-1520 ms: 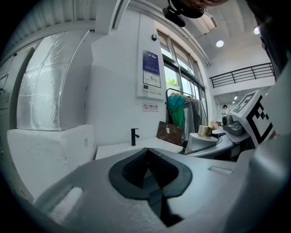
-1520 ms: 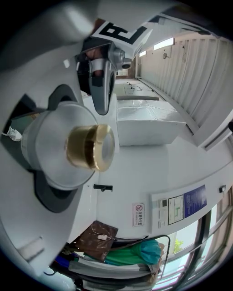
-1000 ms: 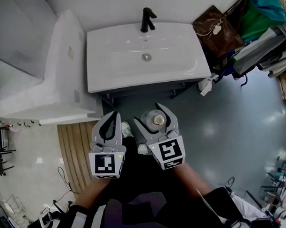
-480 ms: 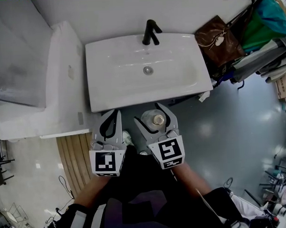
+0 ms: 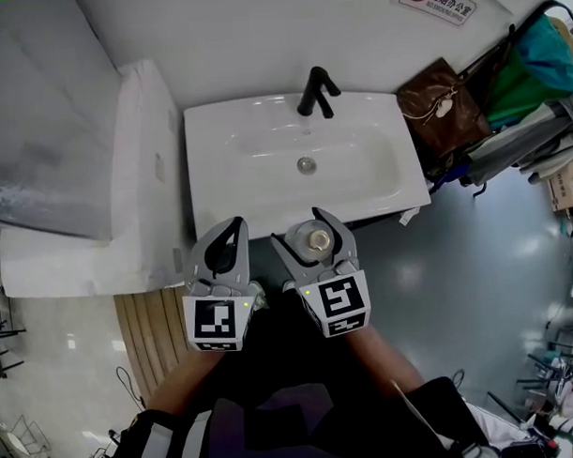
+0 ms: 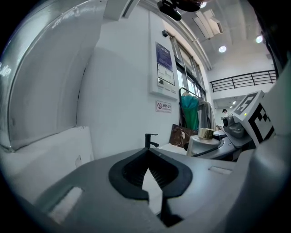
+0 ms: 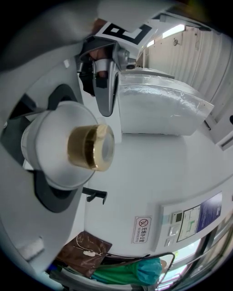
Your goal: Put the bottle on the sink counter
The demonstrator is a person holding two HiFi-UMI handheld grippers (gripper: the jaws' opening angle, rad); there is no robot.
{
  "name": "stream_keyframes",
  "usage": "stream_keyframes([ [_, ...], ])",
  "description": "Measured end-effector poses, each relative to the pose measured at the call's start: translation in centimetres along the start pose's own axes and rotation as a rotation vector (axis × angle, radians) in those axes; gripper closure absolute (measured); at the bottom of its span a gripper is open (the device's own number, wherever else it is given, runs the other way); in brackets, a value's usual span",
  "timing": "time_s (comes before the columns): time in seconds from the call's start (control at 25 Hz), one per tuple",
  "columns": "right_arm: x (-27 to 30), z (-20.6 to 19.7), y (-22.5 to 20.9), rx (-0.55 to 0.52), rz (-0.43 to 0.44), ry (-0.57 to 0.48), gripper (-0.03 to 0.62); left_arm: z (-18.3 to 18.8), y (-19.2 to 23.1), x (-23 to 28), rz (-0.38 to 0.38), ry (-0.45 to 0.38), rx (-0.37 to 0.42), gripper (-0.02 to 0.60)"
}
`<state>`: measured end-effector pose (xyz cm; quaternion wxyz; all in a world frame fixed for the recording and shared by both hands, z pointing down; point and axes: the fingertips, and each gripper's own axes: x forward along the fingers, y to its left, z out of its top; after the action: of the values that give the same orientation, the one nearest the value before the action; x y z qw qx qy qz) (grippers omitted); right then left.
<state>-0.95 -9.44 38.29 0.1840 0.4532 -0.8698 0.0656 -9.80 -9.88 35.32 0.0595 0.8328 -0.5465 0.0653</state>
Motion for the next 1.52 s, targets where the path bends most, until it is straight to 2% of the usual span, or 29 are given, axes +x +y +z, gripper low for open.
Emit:
stream_keyframes([
  [0.56,6.6,0.0,-1.8,-0.016,0.074,0.025,0.253,-1.1,4.1,3.8,0.082,0.011,-0.011,0.58],
  [1.0,13.9,1.8,-5.8,-0.042,0.128,0.051,0.252,-1.5,7.4,11.2,0.133,0.048,-0.049,0.58],
  [1.52,24.0,2.2,-10.2,-0.037,0.166,0.076,0.252,-2.4,11.6,19.5,0.204,0.111,-0.047,0.58],
])
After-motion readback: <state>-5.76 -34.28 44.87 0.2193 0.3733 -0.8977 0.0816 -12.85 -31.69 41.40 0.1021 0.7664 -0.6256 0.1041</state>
